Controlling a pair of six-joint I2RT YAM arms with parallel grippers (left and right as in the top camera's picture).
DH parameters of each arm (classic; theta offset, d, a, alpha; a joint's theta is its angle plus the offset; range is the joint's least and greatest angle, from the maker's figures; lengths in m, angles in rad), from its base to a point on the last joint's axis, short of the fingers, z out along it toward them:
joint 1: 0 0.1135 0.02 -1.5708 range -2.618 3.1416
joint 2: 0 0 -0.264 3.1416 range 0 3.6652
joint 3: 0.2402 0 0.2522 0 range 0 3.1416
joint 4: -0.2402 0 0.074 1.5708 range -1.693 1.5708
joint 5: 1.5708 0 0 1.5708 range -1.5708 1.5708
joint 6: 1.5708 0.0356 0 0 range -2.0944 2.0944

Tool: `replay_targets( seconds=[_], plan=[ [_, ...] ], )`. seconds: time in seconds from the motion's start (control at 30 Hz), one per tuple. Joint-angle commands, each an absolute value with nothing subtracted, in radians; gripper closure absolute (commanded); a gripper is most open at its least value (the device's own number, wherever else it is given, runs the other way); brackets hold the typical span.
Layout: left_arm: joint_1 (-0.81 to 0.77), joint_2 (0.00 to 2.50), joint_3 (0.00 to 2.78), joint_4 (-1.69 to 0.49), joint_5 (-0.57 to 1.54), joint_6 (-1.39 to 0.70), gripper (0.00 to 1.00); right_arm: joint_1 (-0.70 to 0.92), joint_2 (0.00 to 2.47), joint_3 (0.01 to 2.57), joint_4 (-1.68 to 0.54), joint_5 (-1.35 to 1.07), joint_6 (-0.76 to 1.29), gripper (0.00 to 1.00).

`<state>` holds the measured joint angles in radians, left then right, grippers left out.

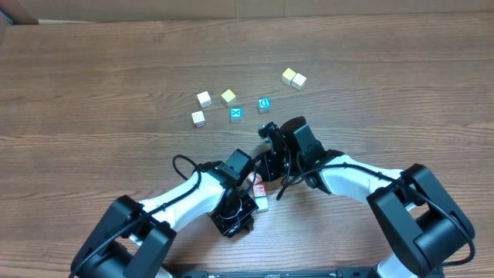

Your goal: Flip 3 blocks

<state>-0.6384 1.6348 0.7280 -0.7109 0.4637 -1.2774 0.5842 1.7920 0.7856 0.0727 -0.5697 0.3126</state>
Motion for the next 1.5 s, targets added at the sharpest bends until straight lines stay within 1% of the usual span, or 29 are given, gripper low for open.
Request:
replay_targets(
  seconds=[0.0,0.33,1.47],
  plan=[
    [-0.627,1.673,0.697,-0.706,0.376,-1.283,0.96,0.59,1.798,0.813,0.065,-0.552,0.307,0.96],
    [-0.627,1.673,0.697,-0.707,0.376,-1.283,0.96,0.59,1.798,0.813,0.043,-0.513,0.31,0.96],
    [-0.627,1.673,0.697,-0.71,0.376,-1.283,0.96,0.59,1.798,0.813,0.005,-0.517,0.31,0.96]
  ],
)
